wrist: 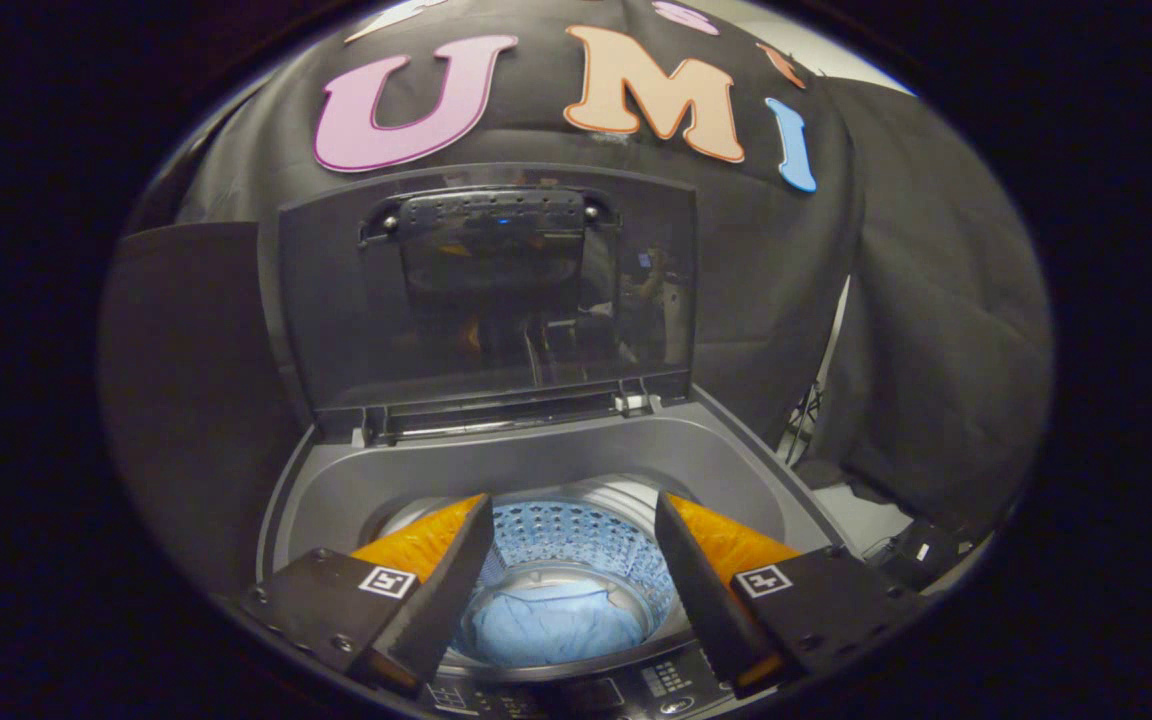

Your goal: Put the clothes into the washing machine and then close the washing machine lid.

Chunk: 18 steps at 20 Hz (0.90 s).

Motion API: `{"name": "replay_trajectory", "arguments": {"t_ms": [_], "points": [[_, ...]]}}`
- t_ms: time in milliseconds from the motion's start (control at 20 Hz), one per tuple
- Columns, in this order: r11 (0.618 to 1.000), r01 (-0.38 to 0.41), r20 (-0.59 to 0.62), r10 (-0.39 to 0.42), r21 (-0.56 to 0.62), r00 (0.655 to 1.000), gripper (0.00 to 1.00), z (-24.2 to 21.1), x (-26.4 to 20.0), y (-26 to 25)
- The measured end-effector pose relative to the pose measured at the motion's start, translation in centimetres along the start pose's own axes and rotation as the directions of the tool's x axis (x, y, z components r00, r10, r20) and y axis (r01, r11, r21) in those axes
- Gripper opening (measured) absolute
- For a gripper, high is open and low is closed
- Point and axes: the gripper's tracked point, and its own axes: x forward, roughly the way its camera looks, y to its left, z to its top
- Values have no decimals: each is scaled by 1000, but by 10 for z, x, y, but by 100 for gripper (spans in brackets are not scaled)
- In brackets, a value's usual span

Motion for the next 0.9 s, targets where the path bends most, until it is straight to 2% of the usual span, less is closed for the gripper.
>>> {"name": "replay_trajectory", "arguments": {"t_ms": [400,550,700,800,900], "points": [[999,-51,54,51,2,997,100,45,-17,-6],[994,-102,125,96,42,988,99,75,-26,8],[981,-186,199,173,50,965,97,105,-37,29],[988,-155,232,147,17,962,97,121,-44,27],[985,-170,268,172,-30,948,97,138,-45,39]]}}
